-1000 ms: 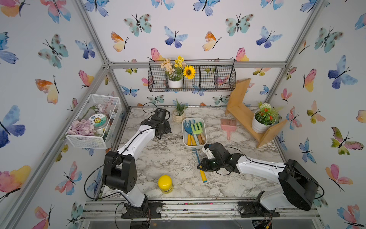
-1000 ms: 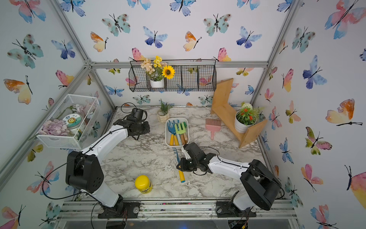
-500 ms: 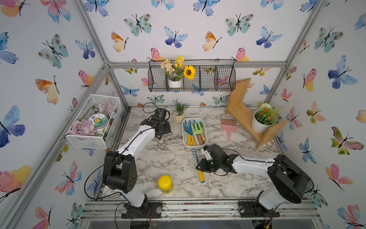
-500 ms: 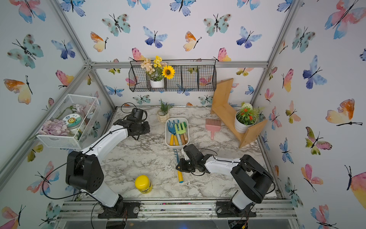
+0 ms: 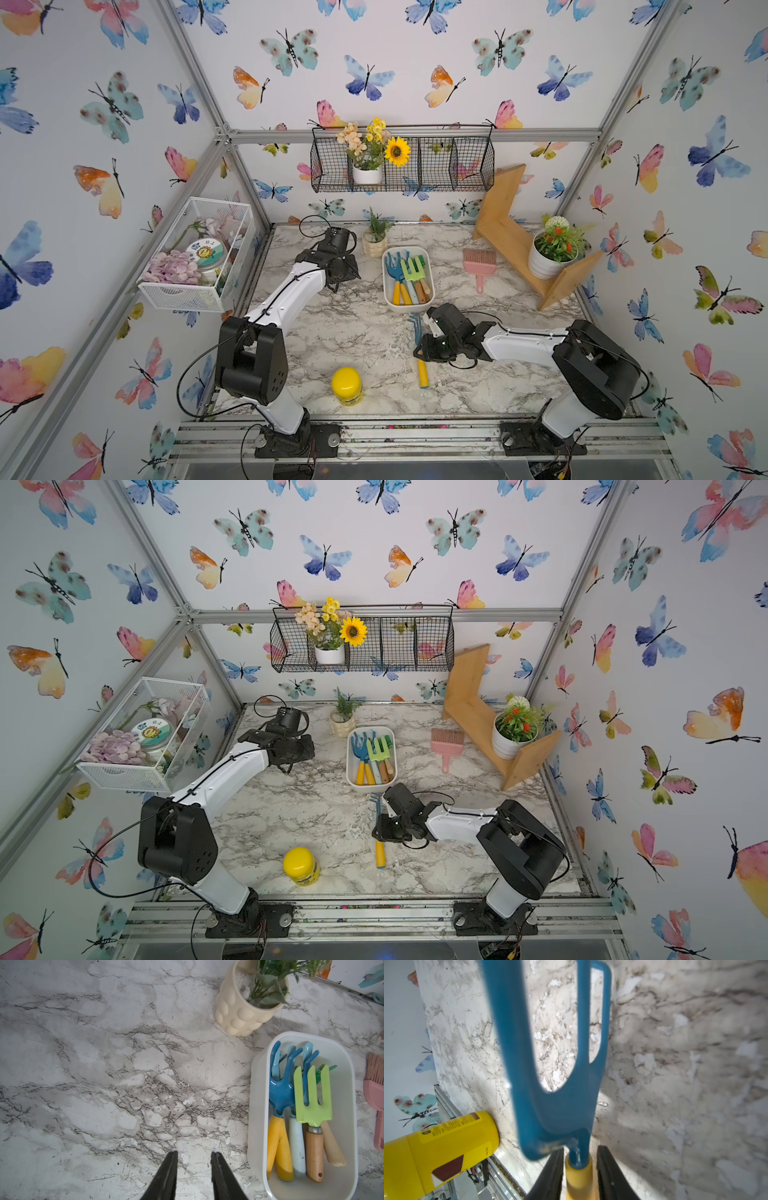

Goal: Take the hand rake out of the storage box
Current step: Place the rake at the center of the board.

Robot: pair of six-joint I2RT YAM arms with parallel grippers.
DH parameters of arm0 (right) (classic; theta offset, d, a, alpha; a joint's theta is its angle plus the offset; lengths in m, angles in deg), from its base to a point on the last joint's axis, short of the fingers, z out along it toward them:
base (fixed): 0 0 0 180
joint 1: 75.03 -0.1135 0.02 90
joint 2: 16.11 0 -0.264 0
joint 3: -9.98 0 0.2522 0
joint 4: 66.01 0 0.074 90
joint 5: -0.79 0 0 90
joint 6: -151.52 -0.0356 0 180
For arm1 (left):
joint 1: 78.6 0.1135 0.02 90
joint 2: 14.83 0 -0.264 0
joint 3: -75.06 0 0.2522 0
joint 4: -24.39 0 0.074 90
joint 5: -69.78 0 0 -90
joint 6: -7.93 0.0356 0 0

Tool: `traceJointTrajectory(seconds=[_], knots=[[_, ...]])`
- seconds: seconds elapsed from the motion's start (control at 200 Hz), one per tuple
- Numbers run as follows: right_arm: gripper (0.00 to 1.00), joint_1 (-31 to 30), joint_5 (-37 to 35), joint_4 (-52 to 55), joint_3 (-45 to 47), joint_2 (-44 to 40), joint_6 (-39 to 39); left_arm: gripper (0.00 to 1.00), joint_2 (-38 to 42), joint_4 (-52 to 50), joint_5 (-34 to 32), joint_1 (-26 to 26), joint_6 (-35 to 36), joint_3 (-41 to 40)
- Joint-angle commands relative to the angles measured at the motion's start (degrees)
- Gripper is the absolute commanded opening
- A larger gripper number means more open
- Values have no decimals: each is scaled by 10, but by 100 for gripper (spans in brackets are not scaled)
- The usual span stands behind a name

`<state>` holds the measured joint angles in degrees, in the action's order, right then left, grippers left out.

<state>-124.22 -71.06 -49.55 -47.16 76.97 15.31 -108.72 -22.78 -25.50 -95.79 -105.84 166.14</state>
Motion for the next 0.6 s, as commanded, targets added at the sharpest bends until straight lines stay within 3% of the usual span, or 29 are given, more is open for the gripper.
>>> traceJointTrajectory(seconds=[0.0, 0.19, 0.596], knots=[[38, -1, -36, 47, -29, 11, 23, 33, 2, 1, 9, 3, -2, -5], [44, -1, -68, 79, -46, -5, 38, 33, 6, 1, 4, 3, -1, -9], [47, -5, -119, 140, -108, 11, 51, 33, 18, 1, 4, 3, 0, -18]])
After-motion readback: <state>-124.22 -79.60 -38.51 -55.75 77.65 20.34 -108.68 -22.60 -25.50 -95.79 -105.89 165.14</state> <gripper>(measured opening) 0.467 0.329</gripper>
